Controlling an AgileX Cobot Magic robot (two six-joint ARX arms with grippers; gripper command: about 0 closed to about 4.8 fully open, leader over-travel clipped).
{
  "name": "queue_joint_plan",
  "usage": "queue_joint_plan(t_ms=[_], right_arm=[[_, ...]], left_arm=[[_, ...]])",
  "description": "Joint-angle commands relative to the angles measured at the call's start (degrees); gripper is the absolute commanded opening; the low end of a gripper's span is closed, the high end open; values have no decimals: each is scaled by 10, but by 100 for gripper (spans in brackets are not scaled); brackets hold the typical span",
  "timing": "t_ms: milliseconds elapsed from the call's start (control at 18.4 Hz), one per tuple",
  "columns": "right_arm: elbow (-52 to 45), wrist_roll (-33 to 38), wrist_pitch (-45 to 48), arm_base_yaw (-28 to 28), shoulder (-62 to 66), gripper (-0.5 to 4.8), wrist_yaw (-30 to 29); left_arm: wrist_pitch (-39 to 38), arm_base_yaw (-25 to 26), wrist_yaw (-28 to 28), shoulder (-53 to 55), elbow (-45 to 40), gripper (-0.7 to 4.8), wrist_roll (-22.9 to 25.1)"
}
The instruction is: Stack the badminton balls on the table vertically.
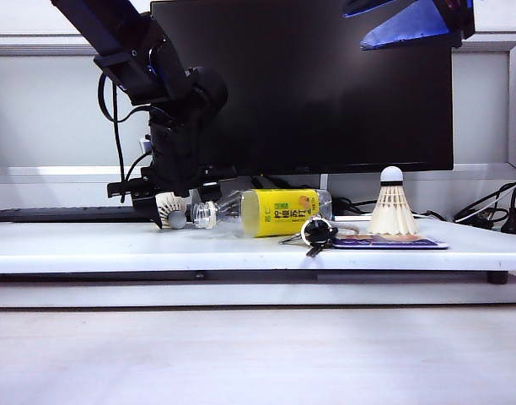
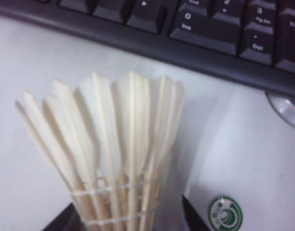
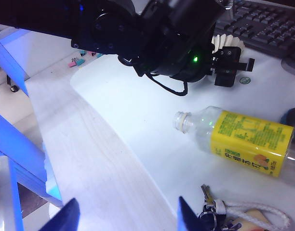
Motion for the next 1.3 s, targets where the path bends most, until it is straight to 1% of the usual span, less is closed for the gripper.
queue_joint_plan(t_ms=[54,163,272,435,489,652,761,870,1142,1196,1250,1305], right_arm=[[2,1,7,0,-2,260,-3],[2,1,7,0,-2,260,-3],[2,1,7,0,-2,260,-3],[2,1,7,0,-2,260,-4],[2,1,7,0,-2,260,-4],[2,1,7,0,-2,261,-4],[2,1,7,0,-2,260,-4],[2,1,7,0,-2,261,-4],[2,1,7,0,-2,260,-3],[2,1,7,0,-2,260,-4],[2,1,7,0,-2,260,-4],[2,1,7,0,-2,260,-4]], left_arm=[[-9,0,9,4,0,200,1],[-13,0,9,4,0,199,2],[-22,0,9,4,0,177,2],[-32,0,9,4,0,173,2],[-40,0,9,4,0,148,2],[-52,0,9,4,0,138,3],[-66,0,14,4,0,87,3],[-75,0,20,4,0,87,7],[-97,0,23,-12,1,87,71],[-101,0,22,-24,1,87,102],[-106,0,22,-40,1,87,143],[-113,0,22,-61,1,87,197]])
